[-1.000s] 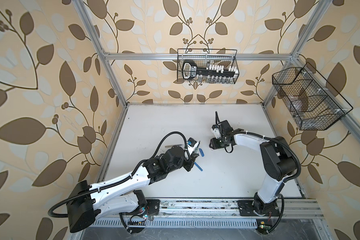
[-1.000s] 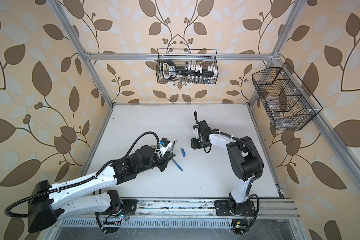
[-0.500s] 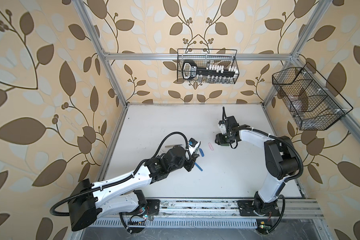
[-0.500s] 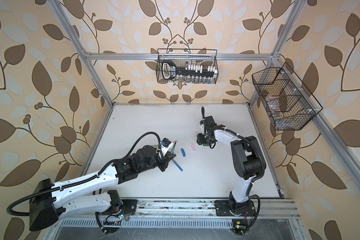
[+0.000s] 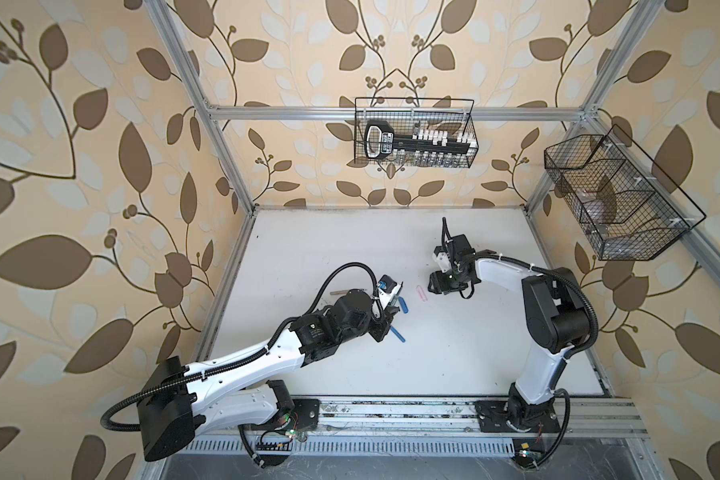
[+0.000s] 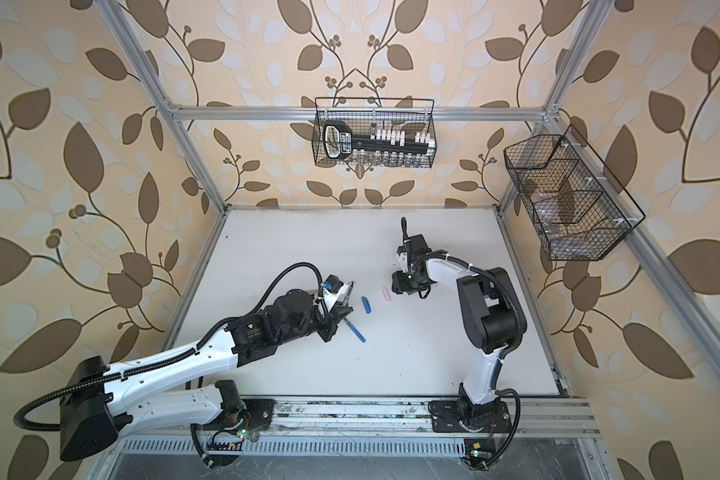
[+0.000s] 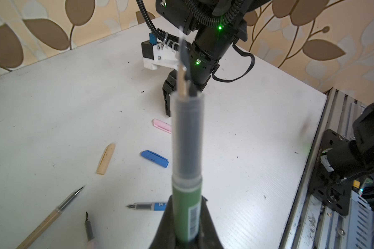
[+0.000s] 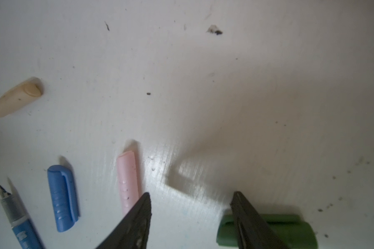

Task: Insert the pens into the pen caps
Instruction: 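Move the open right gripper over the green cap while the left holds the pen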

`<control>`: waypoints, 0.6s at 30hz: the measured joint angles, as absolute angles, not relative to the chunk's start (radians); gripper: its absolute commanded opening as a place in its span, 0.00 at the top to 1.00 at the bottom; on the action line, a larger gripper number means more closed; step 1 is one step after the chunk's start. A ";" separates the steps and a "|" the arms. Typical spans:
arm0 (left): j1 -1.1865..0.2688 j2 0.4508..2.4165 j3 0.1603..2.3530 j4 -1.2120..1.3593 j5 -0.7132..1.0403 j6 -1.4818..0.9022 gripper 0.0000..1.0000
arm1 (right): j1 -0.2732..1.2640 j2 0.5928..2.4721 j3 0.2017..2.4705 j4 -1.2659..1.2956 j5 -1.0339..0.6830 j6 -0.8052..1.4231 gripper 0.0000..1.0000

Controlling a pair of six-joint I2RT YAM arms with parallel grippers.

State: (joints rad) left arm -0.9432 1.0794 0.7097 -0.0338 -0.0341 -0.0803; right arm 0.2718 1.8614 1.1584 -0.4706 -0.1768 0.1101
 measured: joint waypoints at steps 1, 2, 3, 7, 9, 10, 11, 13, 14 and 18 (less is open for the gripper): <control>-0.943 1.080 0.710 -0.034 -0.034 -0.080 1.00 | 0.272 1.858 1.153 -0.472 -0.177 0.110 0.39; -0.943 1.081 0.710 -0.034 -0.034 -0.080 1.00 | 0.272 1.851 1.144 -0.470 -0.178 0.110 0.39; -0.943 1.081 0.710 -0.035 -0.034 -0.080 1.00 | 0.271 1.843 1.135 -0.470 -0.179 0.110 0.39; -0.943 1.082 0.710 -0.034 -0.034 -0.080 1.00 | 0.263 1.793 1.073 -0.472 -0.184 0.111 0.39; -0.943 1.084 0.710 -0.034 -0.034 -0.080 1.00 | 0.256 1.765 1.043 -0.478 -0.183 0.115 0.39; -0.943 1.087 0.712 -0.034 -0.033 -0.079 1.00 | 0.252 1.749 1.028 -0.482 -0.183 0.116 0.39; -0.943 1.090 0.715 -0.035 -0.033 -0.078 1.00 | 0.246 1.733 1.015 -0.485 -0.183 0.120 0.38; -0.943 1.093 0.720 -0.034 -0.033 -0.076 1.00 | 0.234 1.700 0.989 -0.485 -0.180 0.130 0.38; -0.943 1.094 0.722 -0.033 -0.033 -0.075 1.00 | 0.223 1.680 0.973 -0.482 -0.180 0.135 0.38; -0.943 1.101 0.735 -0.034 -0.027 -0.066 1.00 | 0.196 1.634 0.931 -0.462 -0.177 0.154 0.37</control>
